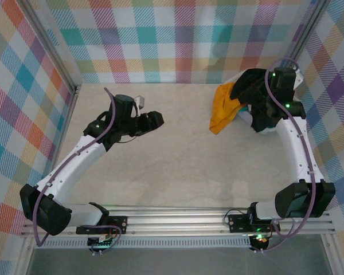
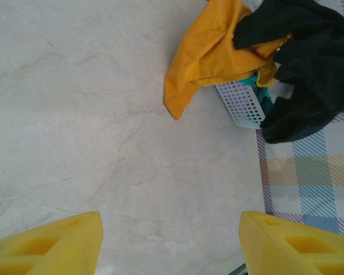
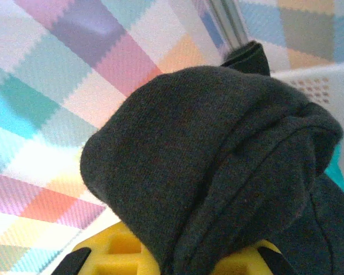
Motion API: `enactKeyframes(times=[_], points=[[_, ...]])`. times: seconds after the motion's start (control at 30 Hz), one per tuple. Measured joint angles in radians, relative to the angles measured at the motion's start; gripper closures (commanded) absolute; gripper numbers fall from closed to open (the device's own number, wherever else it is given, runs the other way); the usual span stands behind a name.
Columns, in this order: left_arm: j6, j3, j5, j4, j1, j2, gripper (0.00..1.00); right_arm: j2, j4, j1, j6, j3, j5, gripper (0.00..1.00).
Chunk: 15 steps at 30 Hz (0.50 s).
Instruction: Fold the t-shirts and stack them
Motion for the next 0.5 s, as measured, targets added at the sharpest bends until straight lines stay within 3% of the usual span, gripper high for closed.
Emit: enactKeyframes(times=[0.3,0.5], points=[[0.000,0.000,-0.005,0.000,0.000,-0.001,0.36,0.001,0.019,0.015,-0.069,0.311,-0.008,1.00],[0.000,0.001,-0.054,-0.017,0.000,-0.018,0.34,0.045,0.024,0.022,-0.102,0.531,-0.175,1.00]])
